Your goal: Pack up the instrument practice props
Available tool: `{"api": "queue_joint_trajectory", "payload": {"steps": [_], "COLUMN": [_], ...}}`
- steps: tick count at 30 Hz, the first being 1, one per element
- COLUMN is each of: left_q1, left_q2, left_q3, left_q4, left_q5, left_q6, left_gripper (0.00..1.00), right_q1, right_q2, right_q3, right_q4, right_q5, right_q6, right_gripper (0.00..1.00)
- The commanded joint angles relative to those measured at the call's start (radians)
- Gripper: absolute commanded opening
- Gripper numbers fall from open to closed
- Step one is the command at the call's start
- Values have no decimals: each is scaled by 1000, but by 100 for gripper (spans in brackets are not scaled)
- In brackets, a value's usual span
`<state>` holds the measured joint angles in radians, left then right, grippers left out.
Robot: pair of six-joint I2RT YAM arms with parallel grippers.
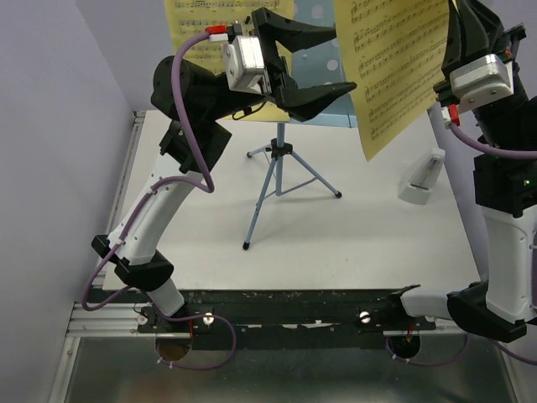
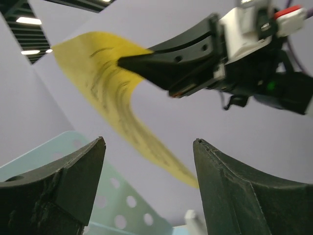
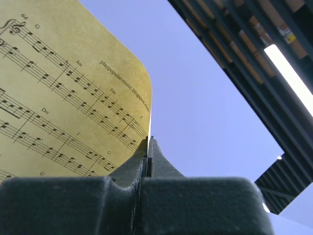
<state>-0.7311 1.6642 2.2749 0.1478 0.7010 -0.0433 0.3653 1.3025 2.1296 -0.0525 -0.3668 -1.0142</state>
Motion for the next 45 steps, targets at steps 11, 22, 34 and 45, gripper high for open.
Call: {"api": "queue_joint_trajectory", "payload": {"steps": [11, 22, 34, 45], "left_q1": [-50, -28, 123, 251], "left_q2": [0, -7, -90, -283], "left_q3": [-20, -14, 69, 183], "left_q4": [-1, -57, -125, -399], "left_q5": [8, -41, 3, -101], "left_q6": [-127, -38, 39, 578], "left_gripper": [57, 21, 0, 0], "right_q1": [-2, -2, -2, -2], "right_q2": [-54, -152, -239, -333], "right_q3": [-94, -244, -424, -832], "right_q4": [-41, -43, 13, 0], "right_q5": [-96, -181, -130, 23], "right_q6": [19, 35, 172, 420], "right_gripper": [0, 0, 100, 100]}}
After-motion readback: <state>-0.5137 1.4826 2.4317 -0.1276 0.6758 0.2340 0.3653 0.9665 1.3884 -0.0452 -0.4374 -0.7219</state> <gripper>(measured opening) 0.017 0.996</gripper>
